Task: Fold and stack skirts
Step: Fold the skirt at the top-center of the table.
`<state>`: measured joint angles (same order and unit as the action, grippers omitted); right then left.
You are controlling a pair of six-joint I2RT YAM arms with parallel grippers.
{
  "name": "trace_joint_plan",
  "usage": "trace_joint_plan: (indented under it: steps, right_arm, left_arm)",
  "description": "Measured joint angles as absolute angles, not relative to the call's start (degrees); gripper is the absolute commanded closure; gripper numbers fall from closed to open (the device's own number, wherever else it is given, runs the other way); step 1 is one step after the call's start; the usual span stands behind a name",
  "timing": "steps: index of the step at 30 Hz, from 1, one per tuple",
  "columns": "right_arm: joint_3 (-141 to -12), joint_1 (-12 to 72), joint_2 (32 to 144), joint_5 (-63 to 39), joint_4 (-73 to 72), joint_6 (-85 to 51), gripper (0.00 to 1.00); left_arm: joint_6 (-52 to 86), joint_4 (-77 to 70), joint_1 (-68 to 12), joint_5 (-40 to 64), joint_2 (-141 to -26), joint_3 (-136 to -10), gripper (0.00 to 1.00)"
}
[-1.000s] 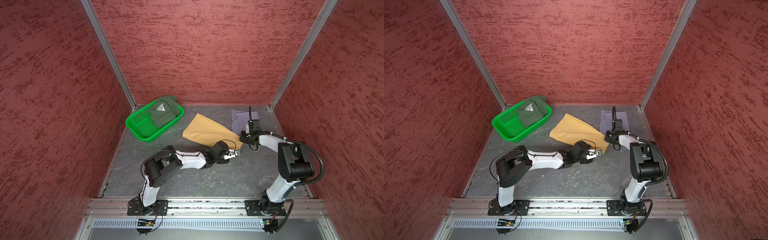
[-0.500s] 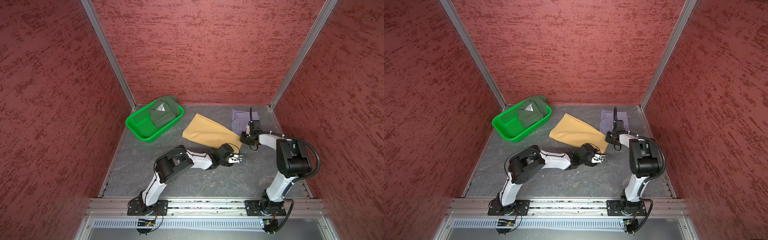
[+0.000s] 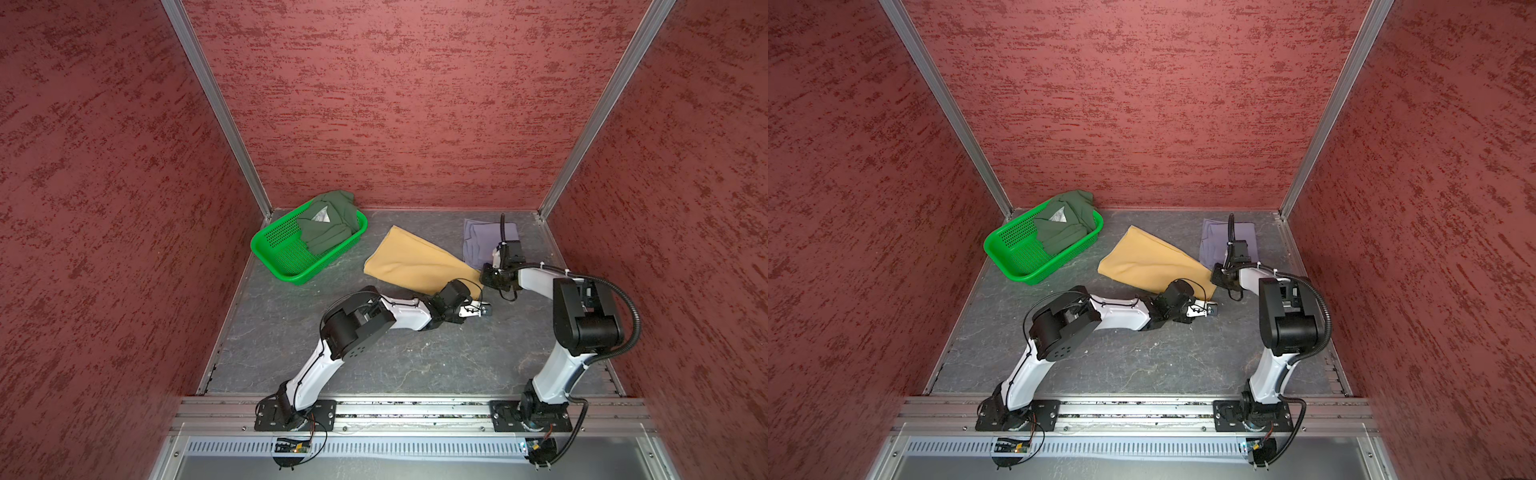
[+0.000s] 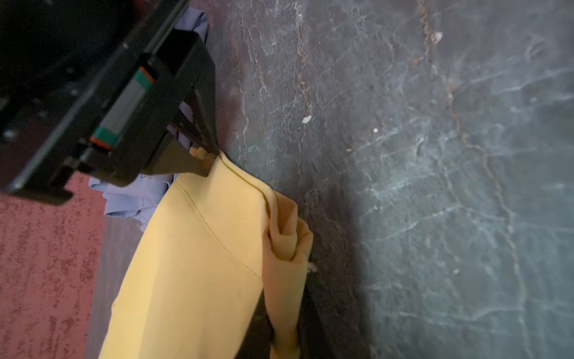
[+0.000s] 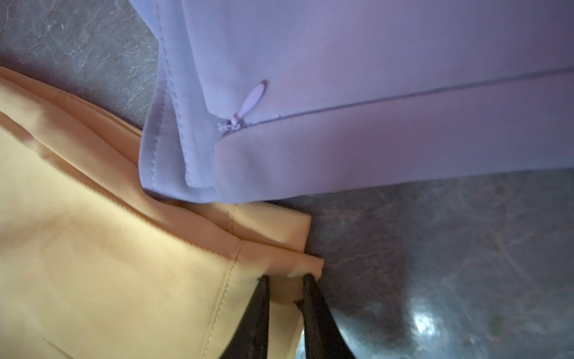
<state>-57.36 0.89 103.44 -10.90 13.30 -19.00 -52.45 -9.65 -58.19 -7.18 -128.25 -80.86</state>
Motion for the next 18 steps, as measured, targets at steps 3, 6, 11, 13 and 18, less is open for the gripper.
trace_joint_plan:
  steps: [3,6,11,13,18]
  right_arm:
    - [-57.36,0.89,103.44,-11.09,13.30,-19.00,0.76]
    - [-57.34,0.89,103.26,-11.99,13.32,-18.94,0.71]
    - [-56.07,0.78,100.25,-15.05,12.86,-19.18,0.55]
    - [-54.59,0.80,97.60,-16.08,11.92,-19.86,0.48]
    - [-50.78,0.58,90.43,-17.85,9.65,-23.11,0.31]
  left_arm:
    - [-52.38,-8.60,-58.19,-7.16,-128.27,-81.01,0.99]
    - [-51.77,-7.77,-58.11,-6.37,-128.16,-81.01,0.99]
    - [-47.68,-2.98,-56.86,-2.48,-125.82,-81.01,0.98]
    - [-45.84,-1.08,-56.34,-1.06,-124.51,-81.01,0.98]
    - [-41.69,2.02,-55.22,1.65,-120.62,-80.79,0.98]
